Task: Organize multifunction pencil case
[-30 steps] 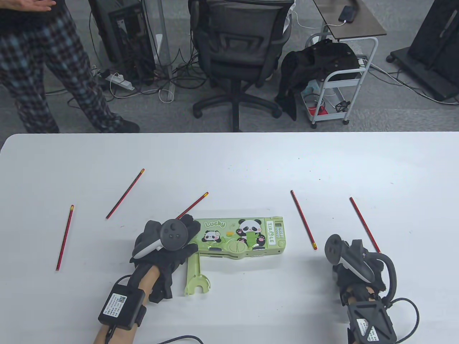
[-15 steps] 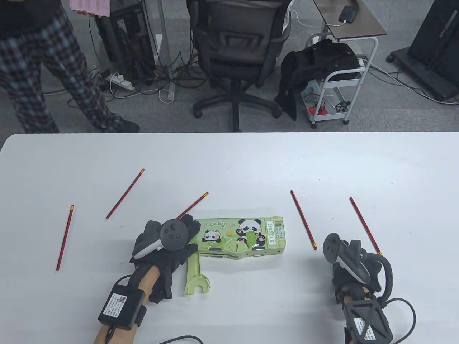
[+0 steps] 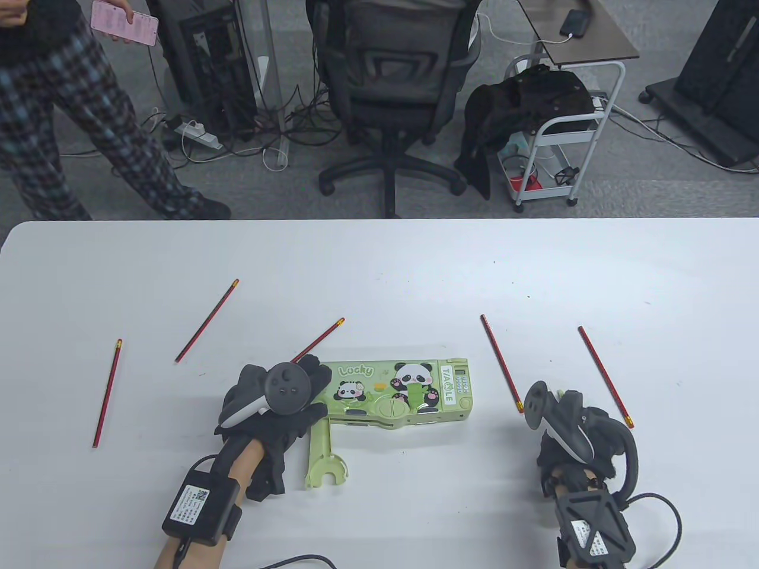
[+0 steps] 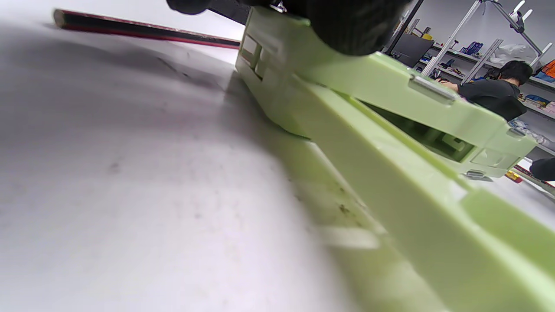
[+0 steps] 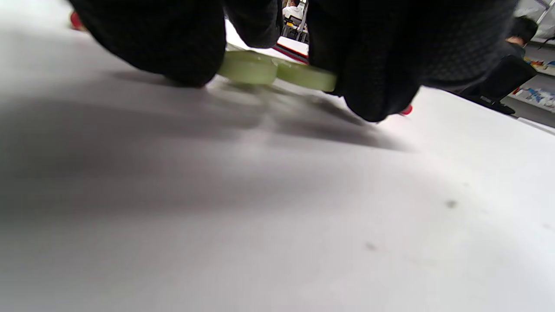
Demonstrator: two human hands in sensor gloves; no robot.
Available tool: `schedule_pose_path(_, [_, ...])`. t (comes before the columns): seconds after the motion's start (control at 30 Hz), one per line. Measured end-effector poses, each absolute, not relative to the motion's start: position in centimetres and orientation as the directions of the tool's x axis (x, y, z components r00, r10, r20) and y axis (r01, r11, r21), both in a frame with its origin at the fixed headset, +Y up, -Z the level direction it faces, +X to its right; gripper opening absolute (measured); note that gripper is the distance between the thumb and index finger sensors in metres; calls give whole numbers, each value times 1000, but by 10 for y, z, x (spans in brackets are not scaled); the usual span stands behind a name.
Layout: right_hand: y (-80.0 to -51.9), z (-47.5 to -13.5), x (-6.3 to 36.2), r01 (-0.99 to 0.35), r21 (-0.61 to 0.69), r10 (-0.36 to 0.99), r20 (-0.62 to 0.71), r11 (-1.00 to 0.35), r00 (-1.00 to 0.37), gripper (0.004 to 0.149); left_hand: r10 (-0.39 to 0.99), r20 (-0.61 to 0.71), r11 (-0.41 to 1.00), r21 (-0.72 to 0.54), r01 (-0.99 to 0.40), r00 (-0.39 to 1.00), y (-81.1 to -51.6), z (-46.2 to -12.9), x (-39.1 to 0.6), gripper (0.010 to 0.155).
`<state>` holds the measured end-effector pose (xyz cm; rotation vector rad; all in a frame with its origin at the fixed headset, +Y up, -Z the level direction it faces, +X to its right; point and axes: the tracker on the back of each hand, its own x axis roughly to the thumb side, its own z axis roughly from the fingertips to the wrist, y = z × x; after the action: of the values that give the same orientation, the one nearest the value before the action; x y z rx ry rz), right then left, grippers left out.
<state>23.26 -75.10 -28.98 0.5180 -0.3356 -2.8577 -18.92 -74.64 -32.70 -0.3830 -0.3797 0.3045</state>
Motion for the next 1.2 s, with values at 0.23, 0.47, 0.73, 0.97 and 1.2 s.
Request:
schedule_pose_path(0.23, [-725,-279,218,53,177,-115,-365,-983,-924,73,372,294,879,-416,-232,881,-746,-328,-191,67])
schedule_pose_path(0.47, [-697,-255,197,-118,79,85,-341,-990,-936,72,387,286,874,-418,-249,877,-747,-329,-195,67])
schedule_pose_path(0.73, [-689,-239,149,-199,72,178,-230,-977,-957,72,408,277,864,-425,-270,870,-747,-331,-198,67])
schedule_pose_path(0.97, [-691,-235,99,-211,95,194,-158,-973,-968,72,432,274,851,-439,-288,859,-747,-333,-202,65])
schedule_pose_path(1.2, [-697,-227,56,-223,147,213,-82,-964,-974,72,434,278,849,-445,-286,857,-747,-333,-203,65])
